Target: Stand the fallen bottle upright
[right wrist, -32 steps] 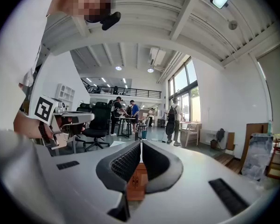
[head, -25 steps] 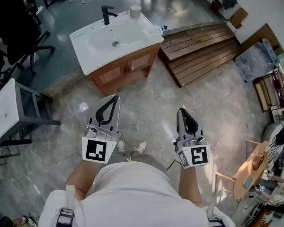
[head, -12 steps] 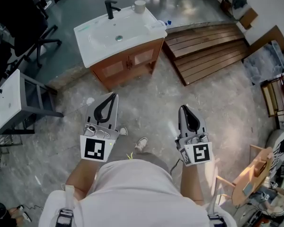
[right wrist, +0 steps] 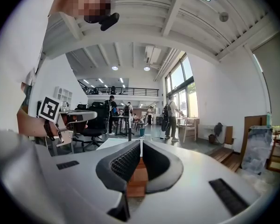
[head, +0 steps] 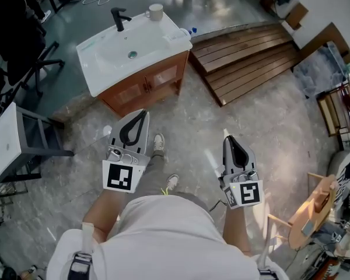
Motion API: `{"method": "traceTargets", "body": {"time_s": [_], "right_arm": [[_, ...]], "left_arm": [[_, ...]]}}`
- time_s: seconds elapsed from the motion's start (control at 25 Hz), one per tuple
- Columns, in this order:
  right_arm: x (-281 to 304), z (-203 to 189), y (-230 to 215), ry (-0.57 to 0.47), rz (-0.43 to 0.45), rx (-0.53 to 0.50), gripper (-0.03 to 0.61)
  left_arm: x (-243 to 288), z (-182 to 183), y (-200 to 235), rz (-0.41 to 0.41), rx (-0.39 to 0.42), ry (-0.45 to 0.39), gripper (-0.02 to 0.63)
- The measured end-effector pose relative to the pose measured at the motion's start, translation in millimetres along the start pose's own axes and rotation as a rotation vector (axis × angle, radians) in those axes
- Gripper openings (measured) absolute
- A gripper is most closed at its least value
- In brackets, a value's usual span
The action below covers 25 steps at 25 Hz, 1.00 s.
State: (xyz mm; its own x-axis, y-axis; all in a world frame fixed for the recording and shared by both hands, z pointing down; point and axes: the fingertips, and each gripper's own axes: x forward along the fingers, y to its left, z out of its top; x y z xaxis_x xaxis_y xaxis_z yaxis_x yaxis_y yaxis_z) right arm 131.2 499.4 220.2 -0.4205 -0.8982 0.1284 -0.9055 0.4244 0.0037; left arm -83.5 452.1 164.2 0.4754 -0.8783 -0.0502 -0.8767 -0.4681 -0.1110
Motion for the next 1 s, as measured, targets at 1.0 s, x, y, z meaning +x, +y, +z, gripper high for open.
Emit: {"method": "traceTargets", "body": {"time_s": [1.0], "right_arm": [[335,52,-97,0.075,-0.051,-0.030,0.041]], "left_arm": [[302,-63,206,-0.078,-0.089,0.019,0.015]]}}
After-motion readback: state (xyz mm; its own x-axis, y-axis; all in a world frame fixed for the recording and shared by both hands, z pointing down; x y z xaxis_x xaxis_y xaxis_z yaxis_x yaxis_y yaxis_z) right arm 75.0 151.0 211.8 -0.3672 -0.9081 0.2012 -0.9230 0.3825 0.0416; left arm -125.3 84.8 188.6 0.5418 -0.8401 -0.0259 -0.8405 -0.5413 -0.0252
